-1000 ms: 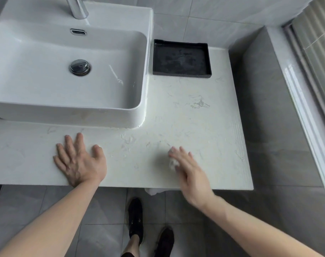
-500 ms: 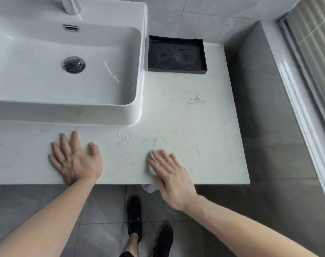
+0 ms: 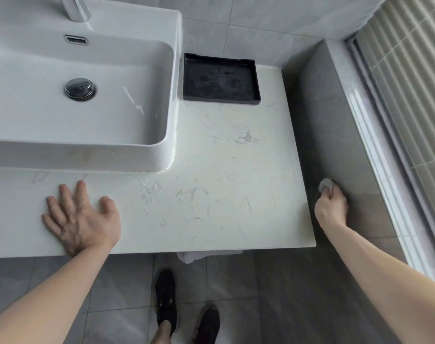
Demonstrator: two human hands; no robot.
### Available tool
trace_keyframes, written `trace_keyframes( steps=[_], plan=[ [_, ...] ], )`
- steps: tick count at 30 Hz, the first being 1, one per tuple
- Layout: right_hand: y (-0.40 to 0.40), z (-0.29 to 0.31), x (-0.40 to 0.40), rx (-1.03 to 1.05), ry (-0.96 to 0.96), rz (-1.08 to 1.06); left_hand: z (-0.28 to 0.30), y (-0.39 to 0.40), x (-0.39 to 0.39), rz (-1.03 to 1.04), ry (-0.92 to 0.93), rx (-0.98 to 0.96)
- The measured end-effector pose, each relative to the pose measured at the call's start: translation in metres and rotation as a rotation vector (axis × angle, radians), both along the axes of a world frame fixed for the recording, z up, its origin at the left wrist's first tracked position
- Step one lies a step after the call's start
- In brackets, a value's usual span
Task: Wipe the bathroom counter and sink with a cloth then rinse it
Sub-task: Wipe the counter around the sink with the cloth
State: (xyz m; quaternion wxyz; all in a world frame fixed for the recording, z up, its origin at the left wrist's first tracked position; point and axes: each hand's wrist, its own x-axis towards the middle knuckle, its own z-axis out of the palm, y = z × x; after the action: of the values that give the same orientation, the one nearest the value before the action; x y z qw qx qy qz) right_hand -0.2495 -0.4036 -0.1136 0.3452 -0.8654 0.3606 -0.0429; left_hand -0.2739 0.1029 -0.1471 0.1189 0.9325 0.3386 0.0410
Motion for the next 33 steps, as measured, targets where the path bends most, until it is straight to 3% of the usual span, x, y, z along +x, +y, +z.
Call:
trace_keyframes(
  steps=[2,4,8,11,13,17,27,30,33],
  plan=[
    [0.009,0.011,0.007,0.018,-0.102,-0.088,0.0,-0.001,0.001,-0.006,-0.008,0.0],
    [0.033,0.018,0.016,0.01,-0.154,0.008,0.0,-0.001,0.001,0.0,-0.01,0.003],
    [0.105,0.014,0.022,0.005,-0.208,0.562,0.001,-0.001,0.001,-0.004,-0.004,0.004],
    [0.157,-0.013,0.013,-0.158,-0.104,1.04,0.002,-0.002,0.0,-0.001,-0.013,0.004],
    [0.177,-0.024,0.007,-0.245,-0.052,1.123,0.002,-0.002,0.0,-0.005,-0.021,0.008],
    [0.16,-0.027,0.013,-0.309,-0.066,1.066,0.002,-0.002,0.001,-0.01,-0.034,0.019],
    [0.007,0.0,0.041,-0.244,0.06,0.411,0.003,-0.003,0.0,-0.012,-0.039,0.011],
    [0.014,0.015,0.051,-0.203,-0.051,0.317,0.002,-0.003,0.001,-0.01,-0.041,0.018],
    [0.056,0.014,0.073,-0.168,-0.195,0.409,0.0,-0.003,0.001,0.0,-0.038,0.017]
  ],
)
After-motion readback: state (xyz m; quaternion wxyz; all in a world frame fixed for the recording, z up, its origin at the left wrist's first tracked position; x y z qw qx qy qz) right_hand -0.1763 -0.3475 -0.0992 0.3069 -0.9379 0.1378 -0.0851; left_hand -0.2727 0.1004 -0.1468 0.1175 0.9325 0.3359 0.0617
